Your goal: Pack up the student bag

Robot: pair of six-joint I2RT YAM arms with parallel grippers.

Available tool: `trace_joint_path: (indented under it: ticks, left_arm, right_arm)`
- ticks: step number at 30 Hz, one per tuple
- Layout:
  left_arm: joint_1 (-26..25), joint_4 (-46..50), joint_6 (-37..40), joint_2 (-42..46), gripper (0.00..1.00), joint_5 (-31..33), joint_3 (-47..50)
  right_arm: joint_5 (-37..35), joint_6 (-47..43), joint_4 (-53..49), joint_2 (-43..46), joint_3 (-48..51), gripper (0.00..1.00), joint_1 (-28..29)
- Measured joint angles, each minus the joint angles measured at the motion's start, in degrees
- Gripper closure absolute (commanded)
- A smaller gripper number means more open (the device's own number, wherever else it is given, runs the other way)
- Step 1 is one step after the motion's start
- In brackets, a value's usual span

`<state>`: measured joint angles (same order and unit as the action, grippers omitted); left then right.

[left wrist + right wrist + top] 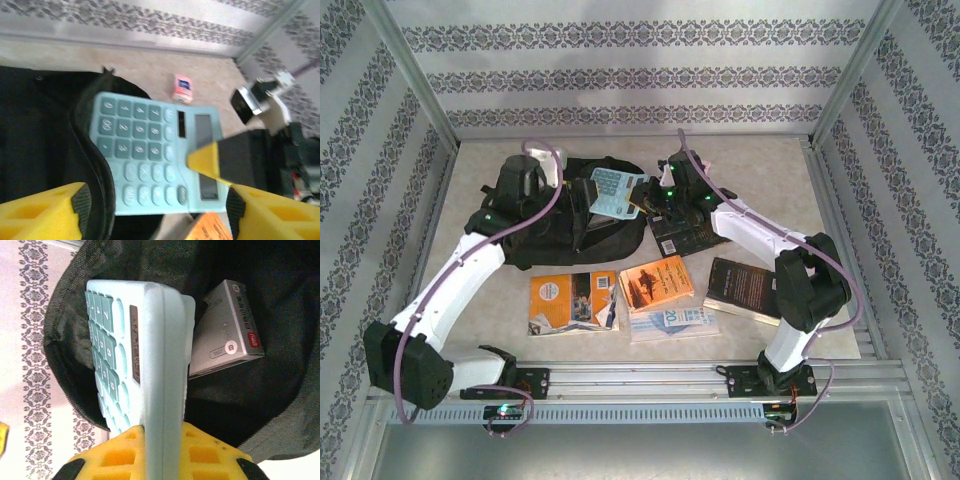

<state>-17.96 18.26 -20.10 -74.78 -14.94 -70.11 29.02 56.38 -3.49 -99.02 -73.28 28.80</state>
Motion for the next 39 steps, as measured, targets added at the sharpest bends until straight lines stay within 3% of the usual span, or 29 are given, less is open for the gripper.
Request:
trace_joint_path:
  ticks: [7, 11, 15, 17, 19, 22, 24, 25, 29, 34, 38, 39]
  left_arm:
    - [0.44, 7.63, 4.59, -11.61, 0.1, 11.06, -13.27]
    - [1.53, 10.91, 8.35, -20.96, 0.11, 8.68, -19.71]
    - [3.13, 16.52, 12.2, -29.9, 0.2, 2.6, -26.18]
    - [4.28, 17.99, 12.98, -32.92, 0.27, -0.2, -28.5]
    - [5.84, 18.84, 12.92, -35.12, 0.41, -3.76, -29.86]
    - [7.5, 18.88, 12.39, -36.2, 0.79, -8.81, -30.03]
    - [7.85, 18.78, 11.76, -36.17, 0.96, -11.58, -30.03]
    - [7.85, 18.58, 11.47, -36.13, 1.0, -12.66, -30.03]
    - [7.82, 18.18, 10.21, -36.02, 1.0, -16.46, -29.73]
    - [7.85, 16.48, 8.98, -31.8, 0.75, -17.03, -25.53]
    - [7.85, 17.94, 9.6, -30.38, 0.69, -16.7, -26.91]
    - [7.85, 18.67, 9.73, -30.64, 0.63, -16.55, -27.8]
  right_arm:
    - [0.0, -0.48, 0.07, 0.02, -0.13, 0.97, 0.35]
    - [0.0, -0.79, 0.26, 0.02, 0.17, 0.97, 0.35]
    - [0.0, -0.79, 0.76, 0.02, 2.1, 0.97, 0.35]
    - [0.0, -0.81, 0.74, 0.02, 3.02, 0.97, 0.35]
    - [0.02, -0.81, 0.74, 0.02, 3.85, 0.97, 0.35]
    - [0.02, -0.81, 1.14, 0.02, 4.63, 0.97, 0.35]
    - [0.04, -0.81, 1.62, 0.02, 5.27, 0.96, 0.35]
    - [0.02, -0.83, 1.64, 0.02, 5.44, 0.96, 0.35]
    - [-0.09, -1.31, 1.53, 0.02, 6.08, 0.95, 0.33]
    - [-1.64, -2.8, 0.44, -0.28, 5.66, 0.94, 0.15]
    - [-2.71, -3.43, -1.75, -2.56, 3.06, 0.93, -0.2]
    - [-3.08, -3.82, -2.49, -3.39, 2.05, 0.92, -0.2]
